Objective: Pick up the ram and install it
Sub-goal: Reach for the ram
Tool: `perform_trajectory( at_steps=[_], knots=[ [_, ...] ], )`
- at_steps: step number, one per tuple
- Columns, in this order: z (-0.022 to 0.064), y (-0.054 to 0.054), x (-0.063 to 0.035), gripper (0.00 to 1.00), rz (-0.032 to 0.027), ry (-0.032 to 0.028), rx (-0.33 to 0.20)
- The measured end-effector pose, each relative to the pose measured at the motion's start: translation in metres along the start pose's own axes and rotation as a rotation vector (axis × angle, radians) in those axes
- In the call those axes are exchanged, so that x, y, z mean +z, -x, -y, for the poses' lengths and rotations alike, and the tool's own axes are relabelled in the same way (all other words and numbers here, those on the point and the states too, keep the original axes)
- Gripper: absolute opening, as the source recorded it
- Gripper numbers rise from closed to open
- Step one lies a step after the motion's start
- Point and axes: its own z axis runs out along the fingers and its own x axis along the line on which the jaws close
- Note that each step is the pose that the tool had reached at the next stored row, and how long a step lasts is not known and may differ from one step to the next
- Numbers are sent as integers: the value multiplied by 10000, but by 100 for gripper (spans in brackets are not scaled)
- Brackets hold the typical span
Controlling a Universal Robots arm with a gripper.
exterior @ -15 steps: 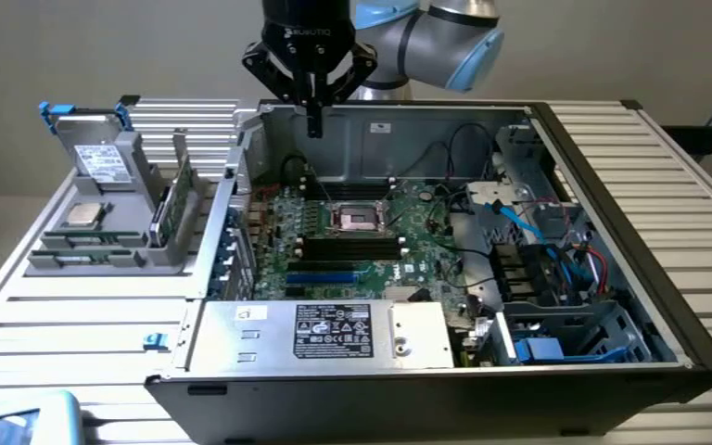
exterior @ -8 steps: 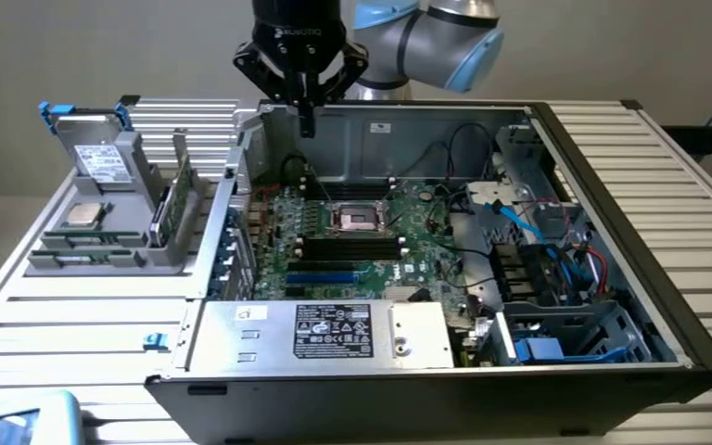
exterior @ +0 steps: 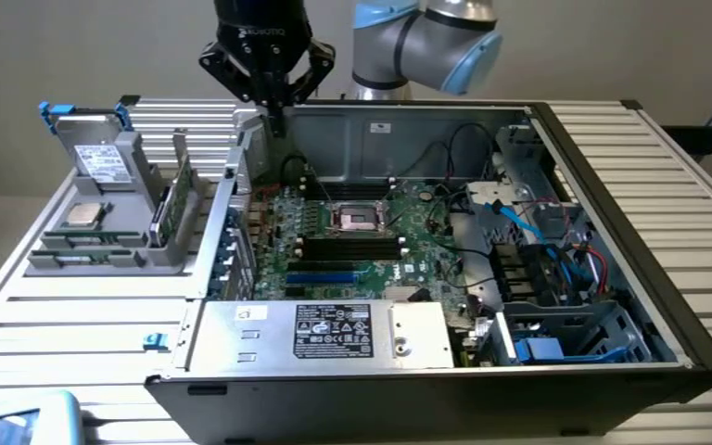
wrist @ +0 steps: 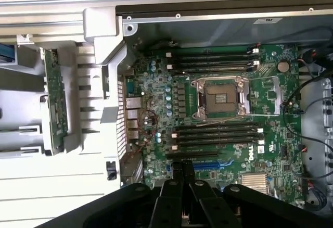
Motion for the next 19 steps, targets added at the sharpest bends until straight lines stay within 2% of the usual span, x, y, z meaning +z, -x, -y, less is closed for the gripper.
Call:
perform_trajectory(
  at_steps=[19],
  knots=[
    [59,-845,-21,11,1,0,2]
  ],
)
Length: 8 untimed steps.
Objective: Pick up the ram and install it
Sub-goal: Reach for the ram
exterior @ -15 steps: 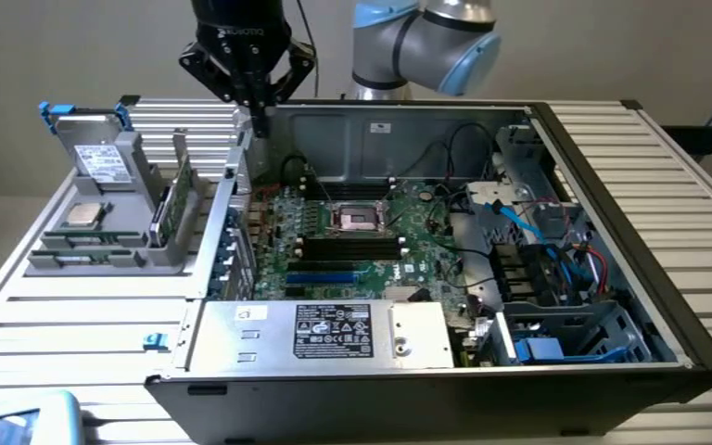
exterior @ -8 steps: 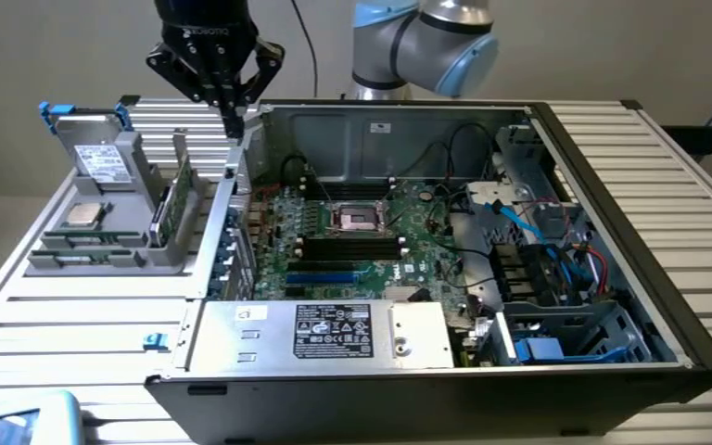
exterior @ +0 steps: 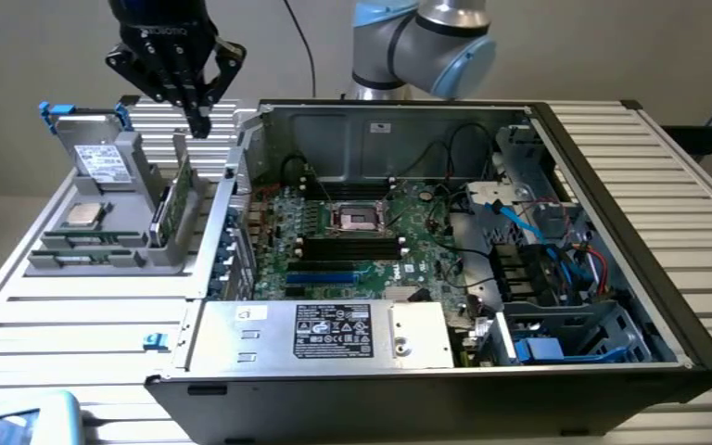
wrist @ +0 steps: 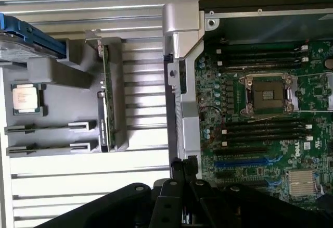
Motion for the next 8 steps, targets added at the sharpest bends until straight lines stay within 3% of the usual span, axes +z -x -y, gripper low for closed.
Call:
perform_trajectory(
  at_steps=[8],
  knots=[
    [25,-354,-8,11,1,1,-1]
  ],
)
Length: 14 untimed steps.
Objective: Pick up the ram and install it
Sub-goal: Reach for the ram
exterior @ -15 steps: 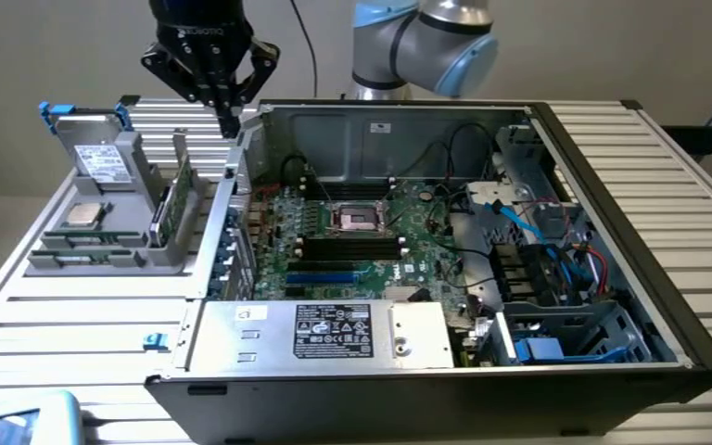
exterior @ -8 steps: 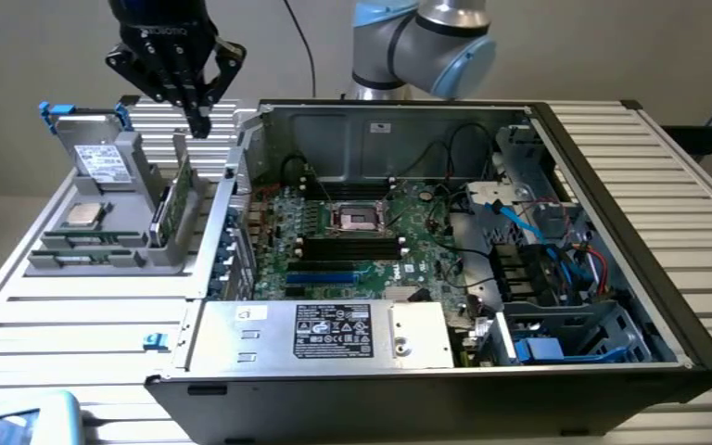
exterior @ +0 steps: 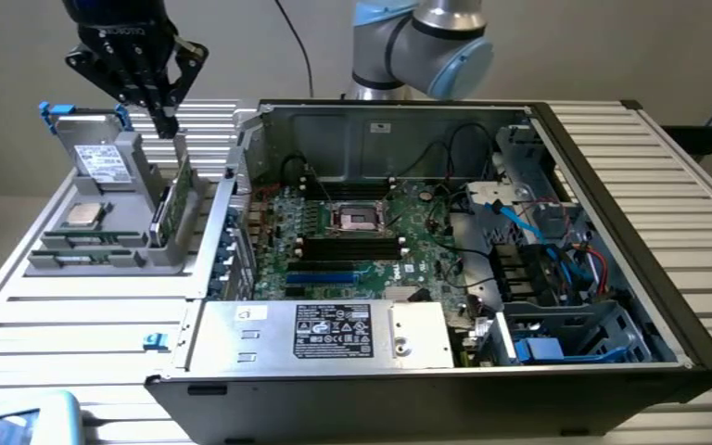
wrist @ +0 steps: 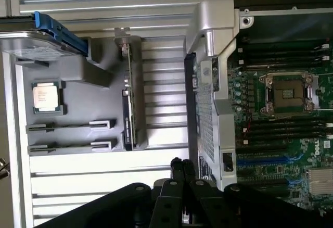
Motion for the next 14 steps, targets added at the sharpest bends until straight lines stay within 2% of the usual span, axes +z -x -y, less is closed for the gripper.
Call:
perform_trajectory(
  at_steps=[14],
  knots=[
    [45,-631,-3,11,-1,-1,1]
  ],
)
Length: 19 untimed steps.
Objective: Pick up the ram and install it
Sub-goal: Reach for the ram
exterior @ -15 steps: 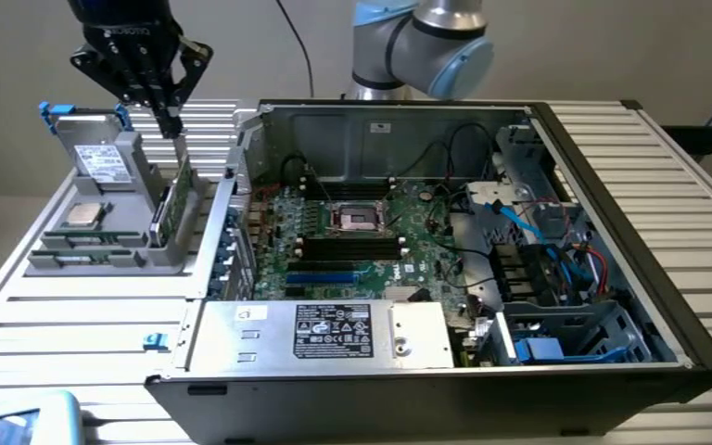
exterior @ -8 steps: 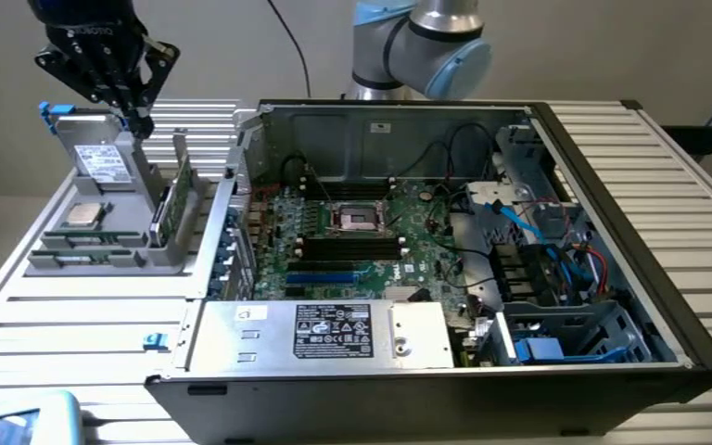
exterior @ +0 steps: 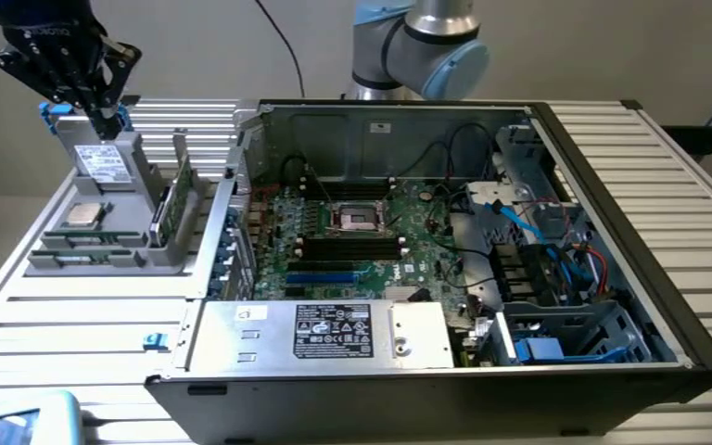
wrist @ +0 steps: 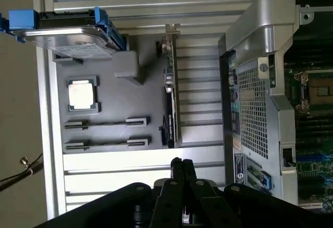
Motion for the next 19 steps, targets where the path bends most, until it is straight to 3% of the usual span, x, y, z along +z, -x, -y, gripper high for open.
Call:
perform_trajectory(
  at_steps=[19],
  knots=[
    [57,-783,22,11,1,-2,-1]
  ],
)
